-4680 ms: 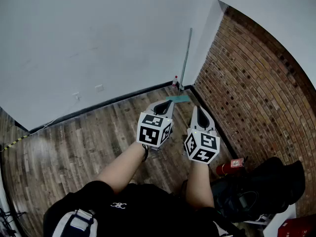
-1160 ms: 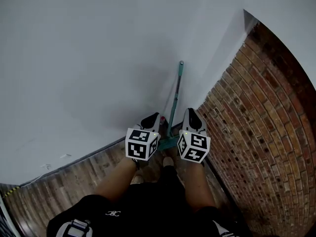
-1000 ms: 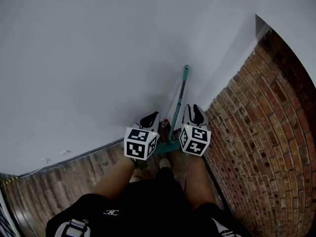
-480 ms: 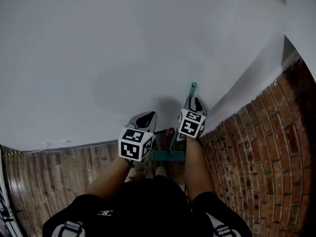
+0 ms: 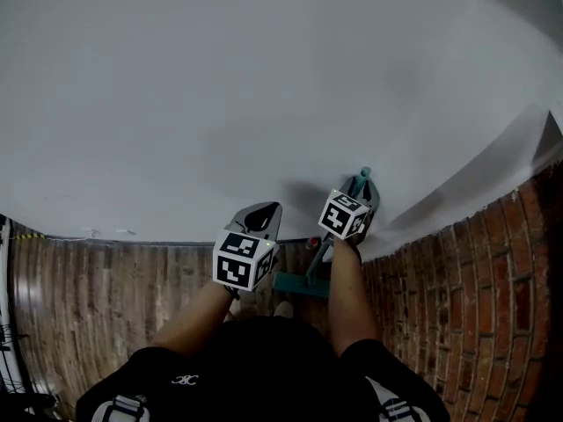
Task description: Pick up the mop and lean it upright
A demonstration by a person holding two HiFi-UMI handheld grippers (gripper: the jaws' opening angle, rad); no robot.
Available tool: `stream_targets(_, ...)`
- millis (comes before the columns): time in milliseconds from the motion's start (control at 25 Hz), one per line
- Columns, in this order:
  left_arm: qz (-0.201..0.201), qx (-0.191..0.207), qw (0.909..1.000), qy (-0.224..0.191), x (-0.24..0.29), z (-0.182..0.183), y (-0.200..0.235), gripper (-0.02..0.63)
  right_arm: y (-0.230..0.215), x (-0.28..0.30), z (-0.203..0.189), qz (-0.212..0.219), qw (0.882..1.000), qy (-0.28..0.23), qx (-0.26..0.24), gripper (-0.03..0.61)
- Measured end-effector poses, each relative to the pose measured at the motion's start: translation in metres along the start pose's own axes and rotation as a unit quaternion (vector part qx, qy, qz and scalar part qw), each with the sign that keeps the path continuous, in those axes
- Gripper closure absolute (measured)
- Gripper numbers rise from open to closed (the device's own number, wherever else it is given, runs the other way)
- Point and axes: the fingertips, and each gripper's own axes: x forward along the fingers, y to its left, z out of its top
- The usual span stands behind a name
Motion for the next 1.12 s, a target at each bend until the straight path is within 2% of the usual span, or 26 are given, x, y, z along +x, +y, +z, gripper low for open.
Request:
stream_targets(240, 0.006, -0.003, 1.0, -0.006, -0.003, 0.002, 0.003, 0.618, -0.003, 0.005, -0.001, -0.006, 1.0, 0.006, 0.007, 0.469)
stream_targets(480, -0.002, -0.003, 1.0, -0.009, -0.014, -0.002, 0.004, 0.618, -0.001, -0.017, -0.002, 0.002, 1.0, -0.003, 0.008, 0.471)
stream_targets(680, -0.023, 0.005, 0.9996, -0.016, -0.023, 0.001, -0.001, 0.618, -0.001, -0.049, -0.005, 0.005, 1.0, -0.024, -0.01, 0.468)
stream_targets(1120, -0.09, 0.013, 0.9957, -0.018, -0.04, -0.008, -0.026, 0.618, 0.003, -0.156, -0.032, 0.038, 0.996, -0.076, 0.029, 0.471)
